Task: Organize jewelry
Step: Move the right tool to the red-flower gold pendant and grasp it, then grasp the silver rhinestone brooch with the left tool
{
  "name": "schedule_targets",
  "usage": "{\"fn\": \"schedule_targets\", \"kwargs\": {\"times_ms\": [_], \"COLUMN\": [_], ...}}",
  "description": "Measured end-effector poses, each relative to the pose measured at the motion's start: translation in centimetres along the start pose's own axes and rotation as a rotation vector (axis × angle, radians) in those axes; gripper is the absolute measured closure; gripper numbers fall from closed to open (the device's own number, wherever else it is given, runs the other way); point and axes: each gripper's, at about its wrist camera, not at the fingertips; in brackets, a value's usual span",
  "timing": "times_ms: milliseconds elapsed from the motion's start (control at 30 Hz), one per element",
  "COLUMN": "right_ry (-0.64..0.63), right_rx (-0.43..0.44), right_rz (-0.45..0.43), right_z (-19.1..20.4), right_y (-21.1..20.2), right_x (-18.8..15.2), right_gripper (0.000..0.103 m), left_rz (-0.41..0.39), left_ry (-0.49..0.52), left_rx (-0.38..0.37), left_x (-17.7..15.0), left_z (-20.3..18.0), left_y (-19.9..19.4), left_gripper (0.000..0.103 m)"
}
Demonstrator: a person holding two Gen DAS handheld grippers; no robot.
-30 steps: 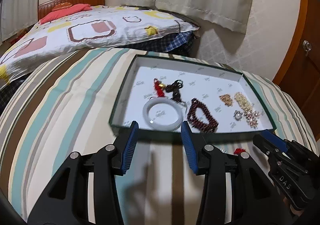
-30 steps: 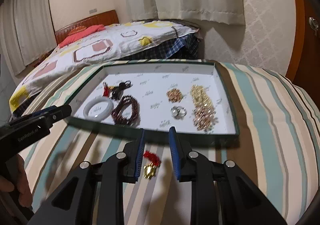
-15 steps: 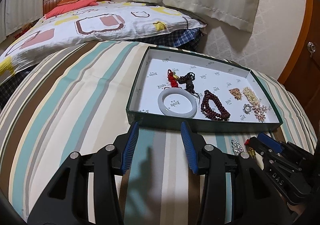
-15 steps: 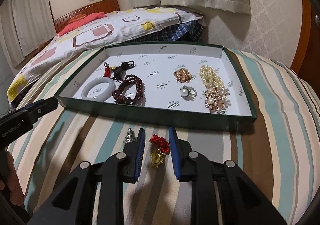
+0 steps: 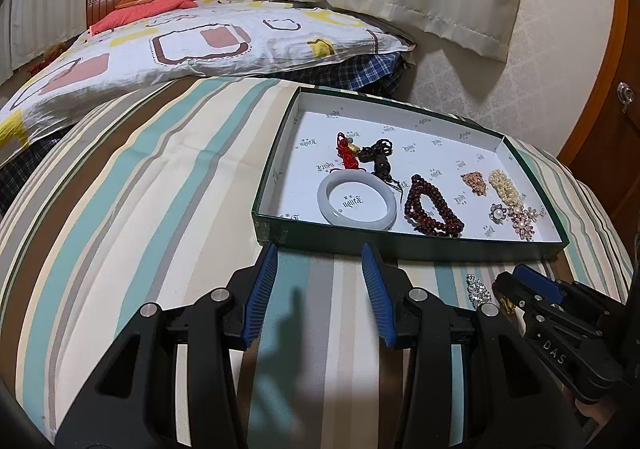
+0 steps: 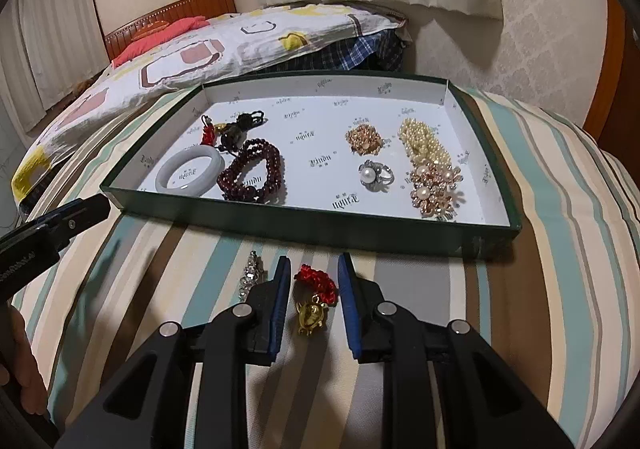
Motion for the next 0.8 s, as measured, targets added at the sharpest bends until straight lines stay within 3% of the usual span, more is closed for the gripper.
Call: {"fn": "schedule_targets", "kwargs": {"times_ms": [367,567,800], "right_ry": [-0.016,-0.011,-0.014], "right_rx": [0.007,0.026,0.019], "right_rz": [0.031,0.033,0.01], "right_z": [0.22,0.01,-0.28], "right_y": [0.53,0.52,-0.09], "right_x": [-0.06,-0.13,-0.38], "right_gripper": [0.078,0.088,0.091], "left_rz": [0.005,0.012,0.019], "left_ry": [-0.002,-0.005,-0.001], "left_rx": [-0.001,-0.004,-0.009], "left_x": [-0.06,-0.17,-0.34], "left_z": [-0.01,-0.02,-0.32], "left_y": [0.23,0.54,0.79], "left_gripper": [0.06,0.06,0.06]}}
Point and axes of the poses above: each gripper's, at about its wrist camera, not at the fingertips, and y roughly the way its jaws point, z to its left, x to its top, and after that the axes turned 11 degrees about z, right-handed
